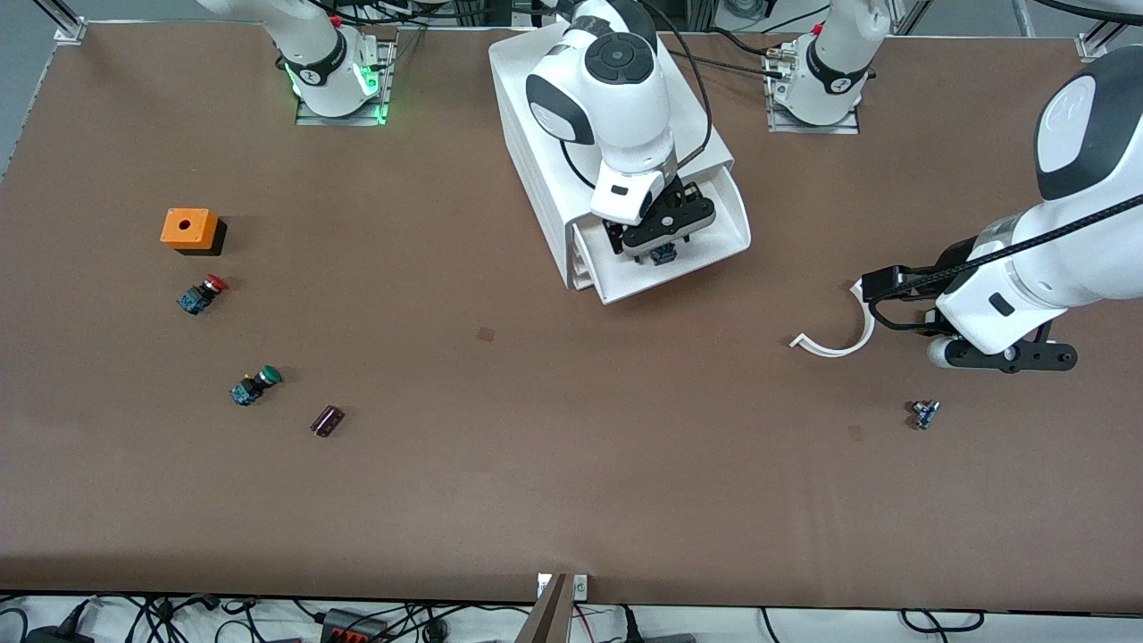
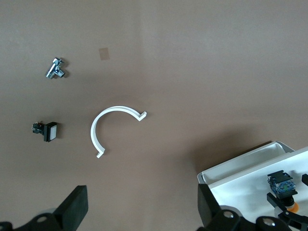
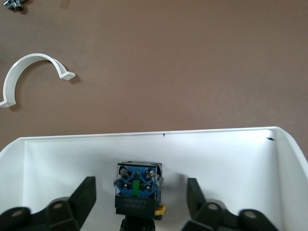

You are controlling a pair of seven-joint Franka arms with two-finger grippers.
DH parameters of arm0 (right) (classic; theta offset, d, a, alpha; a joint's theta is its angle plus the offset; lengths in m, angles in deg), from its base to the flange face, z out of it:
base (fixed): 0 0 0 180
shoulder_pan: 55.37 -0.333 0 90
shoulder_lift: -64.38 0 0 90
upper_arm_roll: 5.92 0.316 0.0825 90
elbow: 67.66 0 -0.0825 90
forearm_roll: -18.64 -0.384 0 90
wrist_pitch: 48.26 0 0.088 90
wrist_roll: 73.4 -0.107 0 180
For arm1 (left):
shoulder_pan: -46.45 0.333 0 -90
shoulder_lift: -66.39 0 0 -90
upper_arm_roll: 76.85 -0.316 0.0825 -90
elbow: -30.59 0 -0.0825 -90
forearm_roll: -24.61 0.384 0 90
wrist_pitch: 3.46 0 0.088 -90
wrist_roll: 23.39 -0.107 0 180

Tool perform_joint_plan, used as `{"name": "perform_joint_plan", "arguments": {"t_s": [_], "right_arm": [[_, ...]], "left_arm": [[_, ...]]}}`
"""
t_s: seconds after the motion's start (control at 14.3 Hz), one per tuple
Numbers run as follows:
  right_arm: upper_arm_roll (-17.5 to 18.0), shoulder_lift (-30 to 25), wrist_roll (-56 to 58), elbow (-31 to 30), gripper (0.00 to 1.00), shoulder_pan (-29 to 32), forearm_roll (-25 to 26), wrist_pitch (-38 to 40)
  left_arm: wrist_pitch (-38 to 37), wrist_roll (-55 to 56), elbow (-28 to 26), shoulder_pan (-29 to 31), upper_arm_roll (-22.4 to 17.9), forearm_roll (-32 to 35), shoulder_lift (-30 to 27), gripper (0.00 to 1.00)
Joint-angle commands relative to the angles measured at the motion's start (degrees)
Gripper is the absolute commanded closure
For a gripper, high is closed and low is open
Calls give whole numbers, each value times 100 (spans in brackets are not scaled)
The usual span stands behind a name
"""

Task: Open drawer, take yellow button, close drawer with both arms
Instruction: 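Lower the right gripper and grasp the yellow push button in the drawer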

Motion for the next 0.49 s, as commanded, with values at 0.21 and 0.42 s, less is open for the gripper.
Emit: {"name": "perform_joint_plan", "arguments": {"t_s": [0.21, 0.42], "right_arm": [[-39, 160, -70, 187, 25, -92, -79, -23], [-39, 204, -70, 187, 35, -93, -79, -102]], "left_arm": [[-180, 149, 170, -27, 30, 141, 38, 0], [-180, 149, 170, -27, 30, 141, 38, 0]]}}
